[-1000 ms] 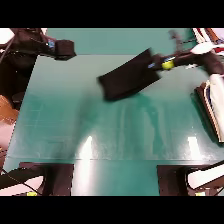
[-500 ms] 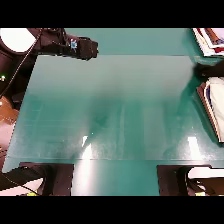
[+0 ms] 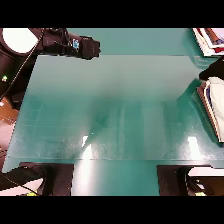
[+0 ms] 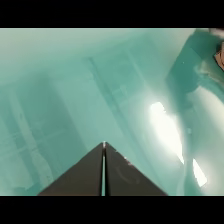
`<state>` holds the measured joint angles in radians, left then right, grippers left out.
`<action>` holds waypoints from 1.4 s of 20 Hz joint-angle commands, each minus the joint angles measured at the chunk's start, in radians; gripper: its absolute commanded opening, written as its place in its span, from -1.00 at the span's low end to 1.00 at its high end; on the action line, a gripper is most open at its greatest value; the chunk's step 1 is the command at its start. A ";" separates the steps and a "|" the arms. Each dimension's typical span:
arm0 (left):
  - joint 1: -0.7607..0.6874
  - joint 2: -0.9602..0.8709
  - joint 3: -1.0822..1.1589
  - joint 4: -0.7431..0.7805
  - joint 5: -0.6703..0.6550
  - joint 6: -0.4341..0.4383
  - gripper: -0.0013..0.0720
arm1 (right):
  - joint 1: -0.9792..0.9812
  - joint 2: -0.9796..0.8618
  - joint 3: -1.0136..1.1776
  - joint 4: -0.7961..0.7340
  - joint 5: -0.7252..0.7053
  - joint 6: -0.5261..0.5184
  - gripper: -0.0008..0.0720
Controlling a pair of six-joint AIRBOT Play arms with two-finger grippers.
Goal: Fold the shirts.
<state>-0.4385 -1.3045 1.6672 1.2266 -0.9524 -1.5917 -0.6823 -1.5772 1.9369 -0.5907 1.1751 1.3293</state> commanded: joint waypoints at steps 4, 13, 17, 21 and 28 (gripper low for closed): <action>0.000 0.000 0.000 0.000 0.002 0.002 -0.90 | -0.061 0.098 0.020 -0.061 0.181 0.026 -0.92; 0.000 0.000 0.000 0.001 0.000 0.003 -0.90 | -0.283 0.379 -0.387 -0.584 0.322 0.032 -0.91; 0.000 0.000 0.000 0.000 -0.002 0.003 -0.90 | -0.389 0.494 -0.592 -0.758 0.311 0.032 0.13; 0.000 0.000 0.000 0.001 -0.002 0.003 -0.90 | -0.451 0.541 -0.667 -0.678 0.262 0.032 0.32; 0.000 0.000 0.000 0.000 0.001 0.002 -0.90 | -0.042 0.537 -0.604 -0.311 0.159 0.032 0.31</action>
<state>-0.4385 -1.3045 1.6672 1.2270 -0.9535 -1.5890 -0.9005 -1.0431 1.3174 -1.0153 1.3788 1.3621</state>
